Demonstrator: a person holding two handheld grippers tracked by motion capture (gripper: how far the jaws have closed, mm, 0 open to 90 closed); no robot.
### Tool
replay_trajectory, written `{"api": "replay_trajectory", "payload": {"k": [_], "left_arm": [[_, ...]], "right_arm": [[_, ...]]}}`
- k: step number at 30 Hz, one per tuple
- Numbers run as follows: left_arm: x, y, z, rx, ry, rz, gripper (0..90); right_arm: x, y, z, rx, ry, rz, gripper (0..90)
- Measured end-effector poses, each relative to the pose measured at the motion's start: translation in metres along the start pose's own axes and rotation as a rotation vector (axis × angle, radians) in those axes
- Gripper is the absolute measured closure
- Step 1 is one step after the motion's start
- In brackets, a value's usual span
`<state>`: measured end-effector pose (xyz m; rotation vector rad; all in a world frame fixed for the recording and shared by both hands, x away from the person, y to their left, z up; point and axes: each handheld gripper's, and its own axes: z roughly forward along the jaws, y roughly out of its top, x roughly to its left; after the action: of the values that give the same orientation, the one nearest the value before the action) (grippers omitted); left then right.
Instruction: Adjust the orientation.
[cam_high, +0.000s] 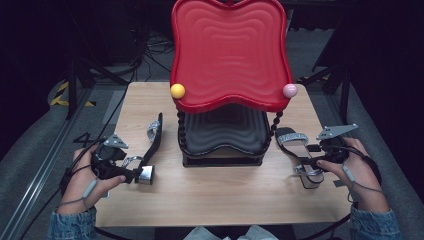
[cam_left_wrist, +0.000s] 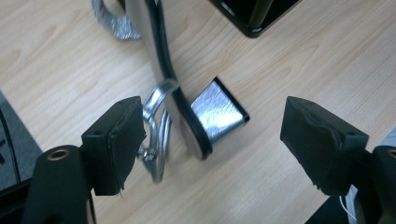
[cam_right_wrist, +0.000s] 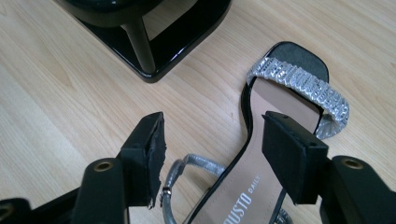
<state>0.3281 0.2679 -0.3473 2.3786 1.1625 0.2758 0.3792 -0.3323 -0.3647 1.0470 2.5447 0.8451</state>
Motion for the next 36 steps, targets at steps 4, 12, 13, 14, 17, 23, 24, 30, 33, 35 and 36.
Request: {"api": "replay_trajectory", "payload": {"k": [4,12,13,14,17,23,24,30,33,35,36], "left_arm": [[0.007,-0.007,0.002,0.035,0.011,-0.037,21.8],[0.023,-0.018,0.019,0.121,0.004,-0.068,24.3],[0.024,-0.020,0.023,0.126,0.005,-0.078,26.1],[0.027,-0.021,0.026,0.137,0.007,-0.079,27.4],[0.030,-0.024,0.034,0.152,0.007,-0.086,30.3],[0.037,-0.030,0.047,0.187,-0.005,-0.109,40.5],[0.039,-0.031,0.049,0.190,-0.008,-0.108,41.4],[0.043,-0.032,0.062,0.193,0.000,-0.077,50.4],[0.044,-0.032,0.064,0.192,0.005,-0.069,51.3],[0.045,-0.033,0.068,0.185,-0.015,-0.076,54.1],[0.045,-0.033,0.069,0.187,-0.018,-0.075,55.7]], "right_arm": [[0.001,0.002,0.002,0.002,0.005,-0.001,39.5],[0.002,0.005,0.007,0.000,0.004,0.000,38.5],[0.002,0.005,0.007,0.002,0.007,0.001,38.5],[0.003,0.005,0.008,0.002,0.006,-0.001,38.5],[0.004,0.005,0.009,0.005,0.008,-0.004,38.5],[0.005,0.006,0.010,0.010,0.010,-0.010,38.5],[0.005,0.006,0.011,0.010,0.010,-0.011,38.5],[0.006,0.007,0.011,0.008,0.010,-0.015,38.5],[0.006,0.007,0.011,0.008,0.011,-0.015,38.5],[0.006,0.007,0.011,0.010,0.013,-0.013,38.5],[0.007,0.007,0.012,0.010,0.013,-0.013,38.5]]}}
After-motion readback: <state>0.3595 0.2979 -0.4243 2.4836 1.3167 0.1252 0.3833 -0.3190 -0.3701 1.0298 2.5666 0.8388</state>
